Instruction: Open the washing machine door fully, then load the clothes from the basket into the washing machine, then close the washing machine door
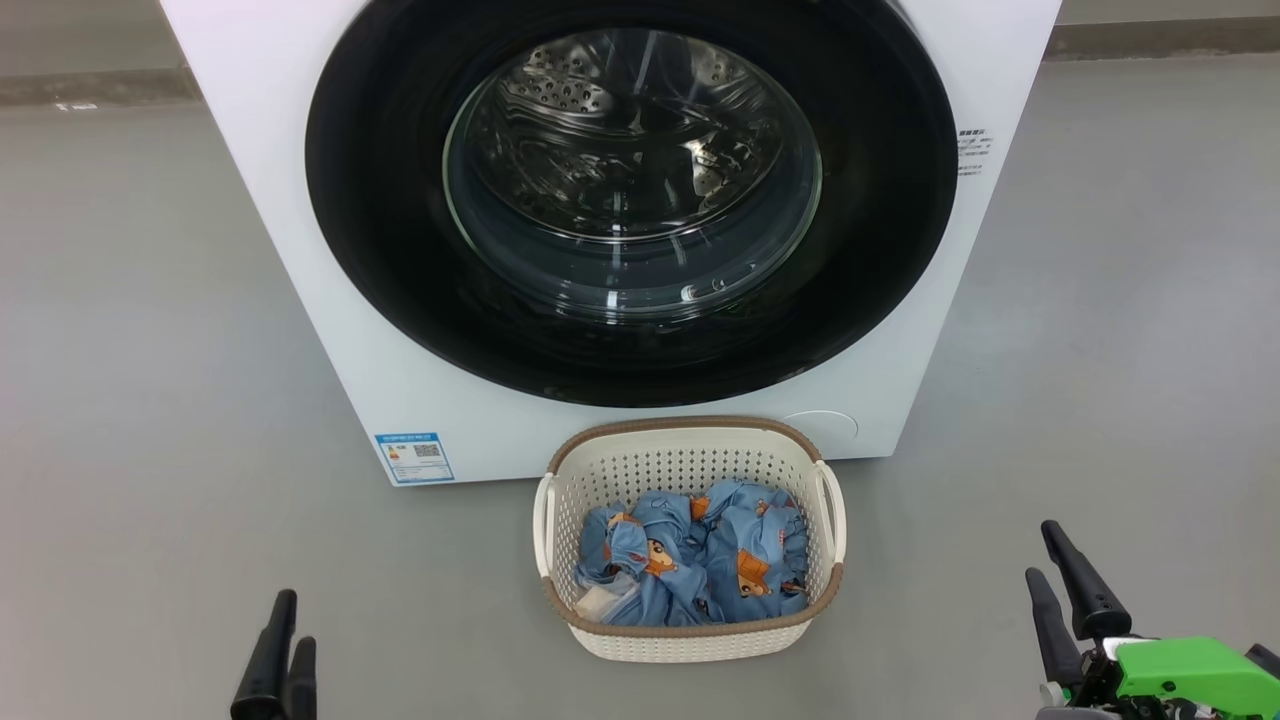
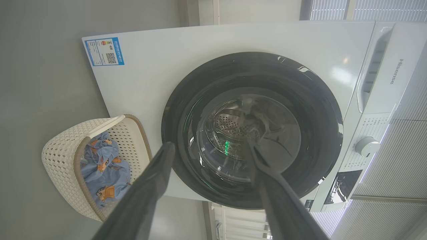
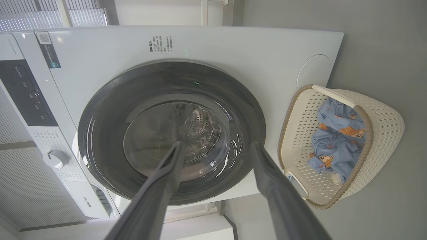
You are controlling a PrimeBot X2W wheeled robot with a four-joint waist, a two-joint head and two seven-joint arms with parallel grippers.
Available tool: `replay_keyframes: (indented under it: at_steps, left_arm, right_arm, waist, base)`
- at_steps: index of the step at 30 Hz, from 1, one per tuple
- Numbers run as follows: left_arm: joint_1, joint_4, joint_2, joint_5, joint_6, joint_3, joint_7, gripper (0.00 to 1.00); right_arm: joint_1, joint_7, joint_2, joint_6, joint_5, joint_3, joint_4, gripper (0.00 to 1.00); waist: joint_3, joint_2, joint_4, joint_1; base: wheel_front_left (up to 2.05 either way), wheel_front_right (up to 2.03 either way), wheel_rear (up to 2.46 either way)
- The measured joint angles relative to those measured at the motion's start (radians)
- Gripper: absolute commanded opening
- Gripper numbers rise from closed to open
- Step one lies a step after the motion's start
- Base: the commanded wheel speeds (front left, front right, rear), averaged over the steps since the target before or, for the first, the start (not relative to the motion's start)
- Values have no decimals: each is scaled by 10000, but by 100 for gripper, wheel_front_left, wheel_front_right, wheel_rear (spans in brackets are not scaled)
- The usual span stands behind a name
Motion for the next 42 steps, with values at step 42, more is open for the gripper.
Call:
replay_keyframes:
  at_steps: [42]
  left_arm:
    - [148, -616, 105, 3511, -44, -399, -1068, 100]
  right_arm:
    - [187, -596, 174, -12, -4203, 182, -209, 100]
  waist:
    - [98, 0, -67, 0]
  base:
    - [0, 0, 0]
